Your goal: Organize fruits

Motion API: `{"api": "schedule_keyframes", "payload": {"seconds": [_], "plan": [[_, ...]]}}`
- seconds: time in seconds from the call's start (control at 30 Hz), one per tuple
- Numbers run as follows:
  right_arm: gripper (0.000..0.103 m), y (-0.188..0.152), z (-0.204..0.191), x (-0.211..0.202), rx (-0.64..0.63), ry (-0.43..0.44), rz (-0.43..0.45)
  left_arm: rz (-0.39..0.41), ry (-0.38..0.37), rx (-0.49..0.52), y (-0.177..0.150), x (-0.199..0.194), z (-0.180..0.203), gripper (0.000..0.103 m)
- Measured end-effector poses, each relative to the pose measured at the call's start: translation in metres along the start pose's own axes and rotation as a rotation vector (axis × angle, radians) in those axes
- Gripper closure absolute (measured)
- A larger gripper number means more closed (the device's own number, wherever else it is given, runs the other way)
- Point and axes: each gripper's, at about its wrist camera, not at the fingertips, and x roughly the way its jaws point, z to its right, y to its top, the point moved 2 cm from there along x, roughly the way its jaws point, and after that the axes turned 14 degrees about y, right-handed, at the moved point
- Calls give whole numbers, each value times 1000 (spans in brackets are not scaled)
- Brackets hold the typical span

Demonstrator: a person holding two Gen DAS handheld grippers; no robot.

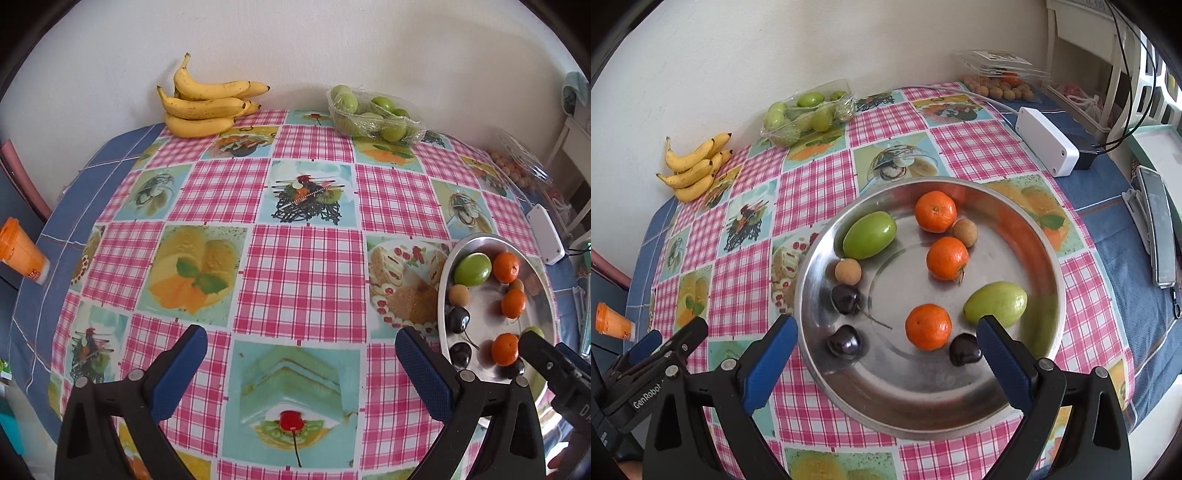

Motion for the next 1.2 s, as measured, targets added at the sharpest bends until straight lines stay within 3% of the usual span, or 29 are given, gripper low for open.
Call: {"api": "schedule_keyframes", "payload": {"seconds": [0.13, 0.27, 0.43, 0.6, 1.2], "plan": [[5, -9, -3, -5, -14, -5, -4, -4, -1, -8, -8, -6, -6, 0], [5, -19, -6, -11, -22, -7, -4, 15, 93, 26, -16, -14, -8, 0], [5, -29, -9, -17, -33, -11, -4, 36, 78, 36, -25, -26, -9, 0], [5, -36, -10, -22, -37, -16, -1, 61, 134, 65, -33, -33, -9, 0], [5, -38, -12, -22, -43, -28, -5, 17, 139, 51, -39, -31, -18, 0]]}}
